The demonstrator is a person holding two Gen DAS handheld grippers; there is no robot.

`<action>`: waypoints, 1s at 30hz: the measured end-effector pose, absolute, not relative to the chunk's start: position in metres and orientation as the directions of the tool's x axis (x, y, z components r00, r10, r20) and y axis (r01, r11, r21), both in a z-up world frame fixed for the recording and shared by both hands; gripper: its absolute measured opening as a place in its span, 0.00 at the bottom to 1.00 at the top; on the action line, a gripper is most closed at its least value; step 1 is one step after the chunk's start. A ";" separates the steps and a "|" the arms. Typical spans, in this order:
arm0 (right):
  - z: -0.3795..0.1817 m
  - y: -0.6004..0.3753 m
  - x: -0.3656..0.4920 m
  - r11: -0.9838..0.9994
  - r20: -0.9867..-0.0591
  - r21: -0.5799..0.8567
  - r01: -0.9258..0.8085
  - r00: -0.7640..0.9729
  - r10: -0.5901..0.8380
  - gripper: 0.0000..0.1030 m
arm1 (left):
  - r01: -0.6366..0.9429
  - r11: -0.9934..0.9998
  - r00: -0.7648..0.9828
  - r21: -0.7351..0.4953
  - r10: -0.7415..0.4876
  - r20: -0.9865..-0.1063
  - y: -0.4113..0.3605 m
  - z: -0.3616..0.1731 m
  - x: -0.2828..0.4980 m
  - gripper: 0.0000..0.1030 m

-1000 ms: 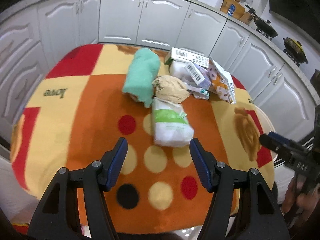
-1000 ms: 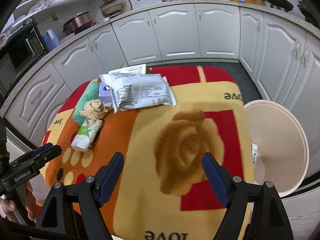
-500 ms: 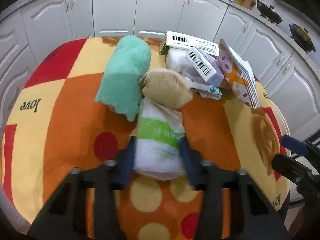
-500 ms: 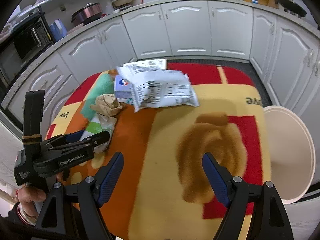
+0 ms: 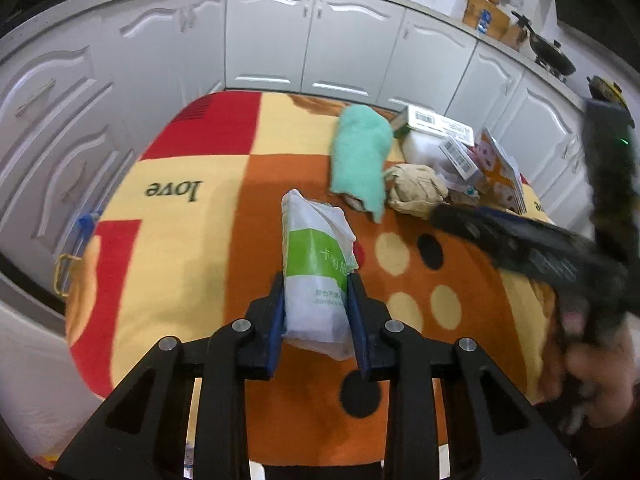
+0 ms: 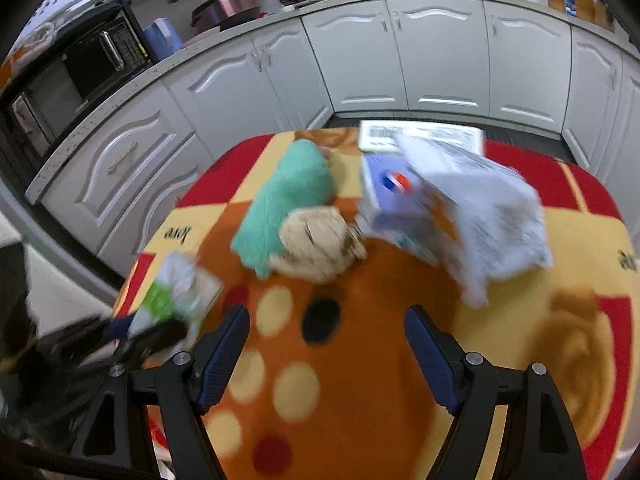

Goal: Collect trash
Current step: 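Grasp the white-green packet with the left tool while the right tool grasps crumpled brown paper, then carry packet and brown paper over the beige bin and open both tools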

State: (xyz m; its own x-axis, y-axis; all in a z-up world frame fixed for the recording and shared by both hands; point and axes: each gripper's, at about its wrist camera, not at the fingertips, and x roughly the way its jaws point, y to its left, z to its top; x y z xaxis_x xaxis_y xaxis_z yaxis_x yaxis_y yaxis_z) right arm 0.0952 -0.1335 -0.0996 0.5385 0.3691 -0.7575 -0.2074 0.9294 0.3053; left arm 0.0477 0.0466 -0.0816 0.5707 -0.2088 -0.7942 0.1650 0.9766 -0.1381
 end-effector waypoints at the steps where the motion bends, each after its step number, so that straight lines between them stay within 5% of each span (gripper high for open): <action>1: -0.101 -0.129 0.103 0.932 -0.757 0.302 -0.200 0.544 0.362 0.73 | 0.160 0.977 0.574 -0.141 -0.208 -0.792 0.049 -0.081 0.047 0.25; 5: -0.114 -0.120 0.129 0.927 -0.767 0.326 -0.185 0.521 0.374 0.39 | 0.150 0.977 0.579 -0.155 -0.213 -0.787 0.054 -0.083 0.044 0.25; 8: -0.117 -0.125 0.126 0.916 -0.762 0.361 -0.175 0.510 0.398 0.31 | 0.151 0.977 0.585 -0.153 -0.213 -0.783 0.053 -0.084 0.042 0.25; 18: -0.085 -0.163 0.047 0.911 -0.732 0.320 -0.261 0.543 0.413 0.30 | 0.222 0.960 0.583 -0.170 -0.270 -0.766 0.016 -0.073 0.035 0.25; 30: -0.078 -0.283 -0.021 0.944 -0.719 0.326 -0.049 0.635 0.282 0.30 | 0.393 0.902 0.521 -0.177 -0.377 -0.766 -0.089 -0.065 0.020 0.25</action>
